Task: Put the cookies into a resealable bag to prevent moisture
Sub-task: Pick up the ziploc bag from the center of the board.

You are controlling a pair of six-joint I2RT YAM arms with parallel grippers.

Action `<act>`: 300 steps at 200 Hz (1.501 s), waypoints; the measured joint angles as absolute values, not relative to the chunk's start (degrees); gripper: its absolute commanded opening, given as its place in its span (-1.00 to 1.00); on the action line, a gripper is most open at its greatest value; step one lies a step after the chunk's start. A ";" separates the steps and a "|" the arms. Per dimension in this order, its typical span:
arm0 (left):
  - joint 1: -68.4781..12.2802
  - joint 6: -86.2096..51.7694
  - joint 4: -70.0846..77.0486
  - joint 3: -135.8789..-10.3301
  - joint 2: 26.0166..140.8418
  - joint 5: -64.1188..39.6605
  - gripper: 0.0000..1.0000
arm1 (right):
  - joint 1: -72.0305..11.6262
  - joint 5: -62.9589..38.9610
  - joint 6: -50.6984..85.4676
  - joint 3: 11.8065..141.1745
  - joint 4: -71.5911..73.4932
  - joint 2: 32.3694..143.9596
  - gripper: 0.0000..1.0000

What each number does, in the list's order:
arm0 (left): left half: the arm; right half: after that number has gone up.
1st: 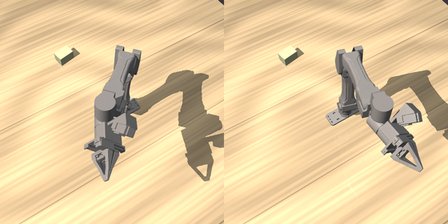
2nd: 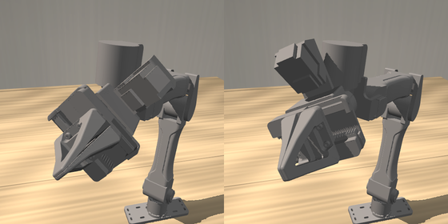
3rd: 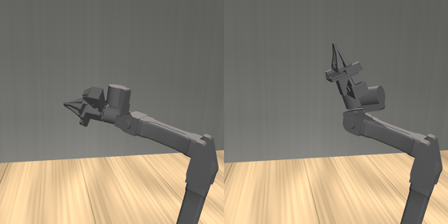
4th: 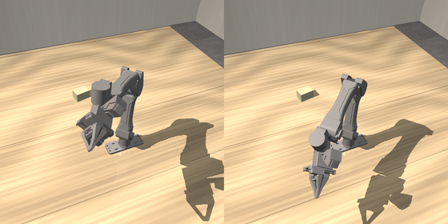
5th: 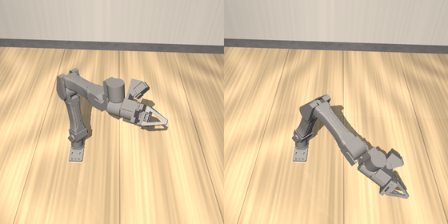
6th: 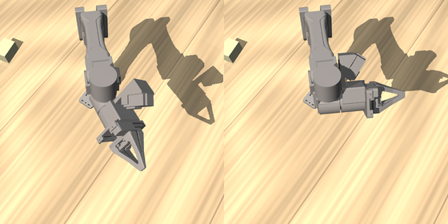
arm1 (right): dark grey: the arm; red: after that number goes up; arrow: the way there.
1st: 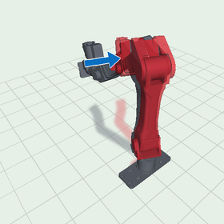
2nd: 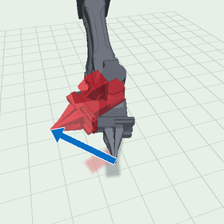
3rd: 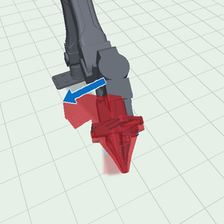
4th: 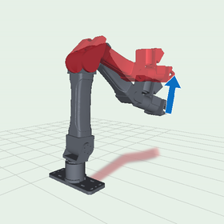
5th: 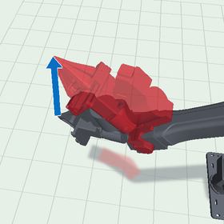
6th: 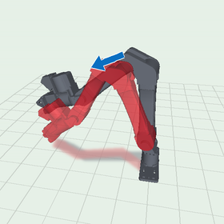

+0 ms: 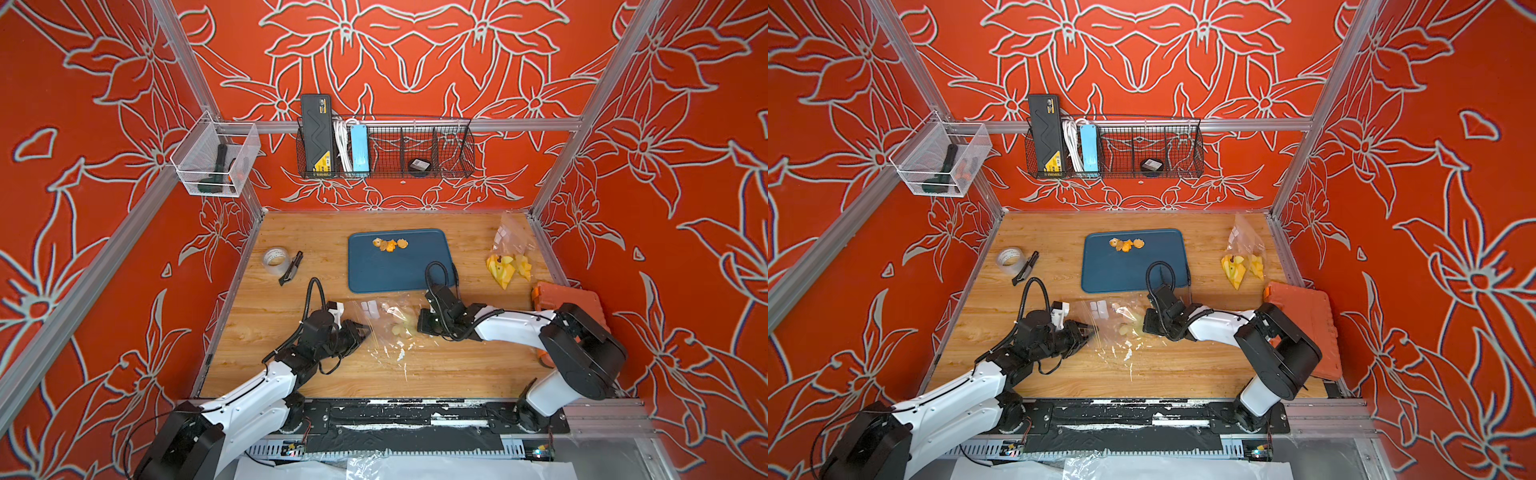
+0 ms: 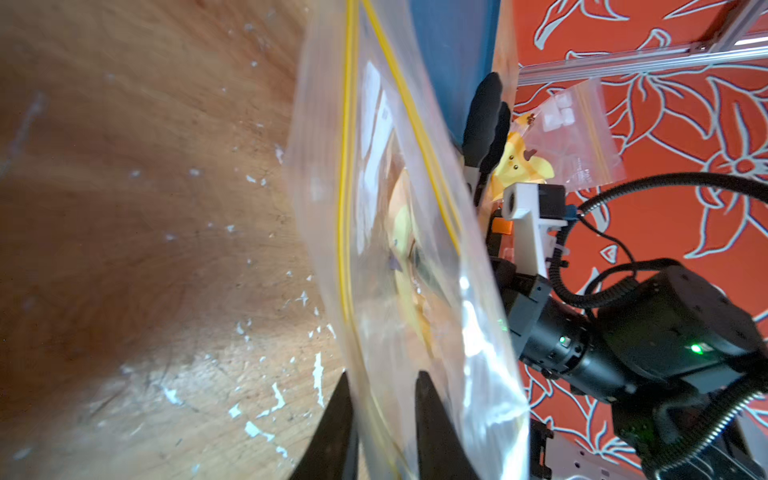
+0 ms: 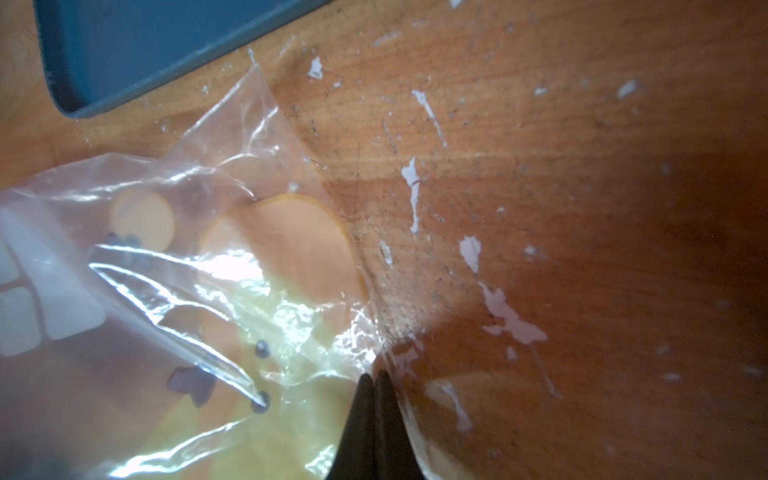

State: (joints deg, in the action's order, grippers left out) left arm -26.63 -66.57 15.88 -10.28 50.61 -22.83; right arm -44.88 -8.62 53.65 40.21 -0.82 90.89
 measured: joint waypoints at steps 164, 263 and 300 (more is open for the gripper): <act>-26.63 -64.40 9.08 -12.51 45.50 -18.48 -1.00 | -44.88 -8.43 54.24 39.68 -0.14 90.50 -1.00; -26.41 -40.23 -37.54 -59.13 60.45 7.07 -1.00 | -41.87 3.75 36.60 43.27 -15.42 72.84 0.28; -25.47 -34.46 -55.42 -78.70 68.36 27.79 -1.00 | -37.10 9.21 33.23 43.62 -25.87 72.90 0.62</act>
State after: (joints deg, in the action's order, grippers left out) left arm -25.47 -34.46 -55.42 -78.70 68.36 27.79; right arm -37.10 9.21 33.23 43.62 -25.87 72.90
